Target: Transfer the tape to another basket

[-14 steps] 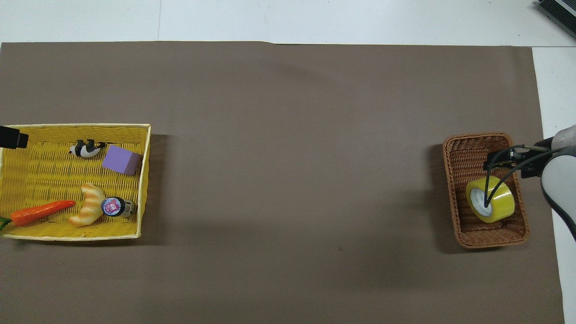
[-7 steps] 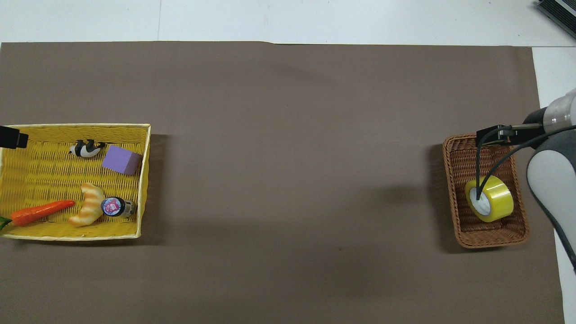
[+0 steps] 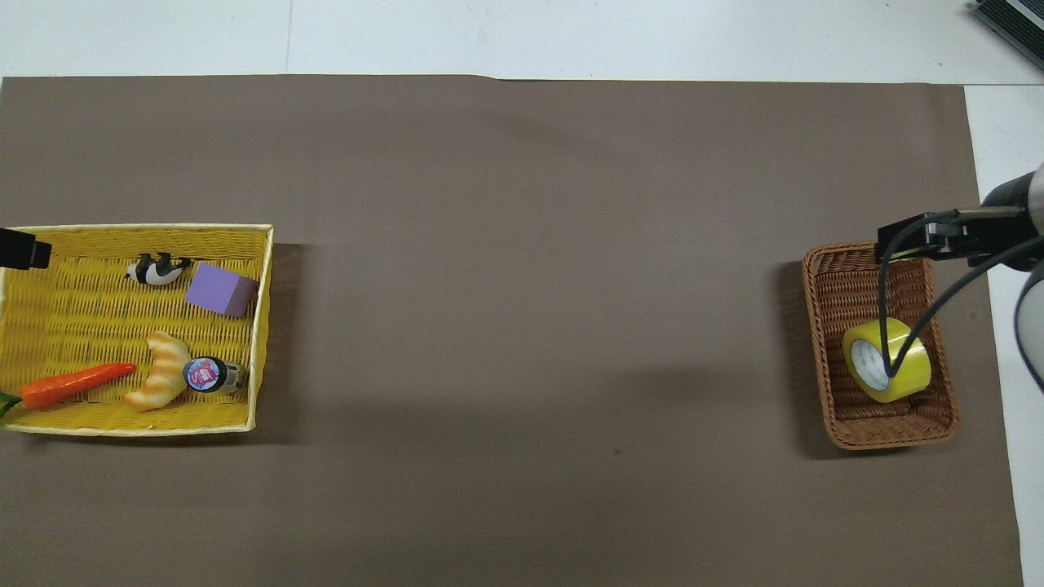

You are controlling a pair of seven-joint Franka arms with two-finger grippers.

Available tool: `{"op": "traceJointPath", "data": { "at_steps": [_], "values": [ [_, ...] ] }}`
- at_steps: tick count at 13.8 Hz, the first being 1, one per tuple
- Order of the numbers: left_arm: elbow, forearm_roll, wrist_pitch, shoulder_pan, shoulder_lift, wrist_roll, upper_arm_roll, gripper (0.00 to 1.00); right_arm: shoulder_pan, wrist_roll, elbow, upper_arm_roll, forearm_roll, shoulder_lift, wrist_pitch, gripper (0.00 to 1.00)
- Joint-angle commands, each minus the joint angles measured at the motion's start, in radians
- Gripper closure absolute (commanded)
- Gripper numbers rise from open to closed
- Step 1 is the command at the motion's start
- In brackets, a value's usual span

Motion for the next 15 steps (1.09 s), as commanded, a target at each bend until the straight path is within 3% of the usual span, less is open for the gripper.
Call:
{"op": "traceJointPath", "data": {
  "at_steps": [1, 15],
  "values": [
    [0.018, 0.015, -0.024, 0.012, 0.002, 0.009, -0.007, 0.00, -0.006, -0.037, 0.066, 0.002, 0.015, 0.007, -0.089, 0.00],
    [0.018, 0.015, -0.024, 0.012, 0.002, 0.009, -0.007, 0.00, -0.020, -0.043, 0.073, -0.007, 0.016, 0.007, -0.116, 0.00]
  ]
}}
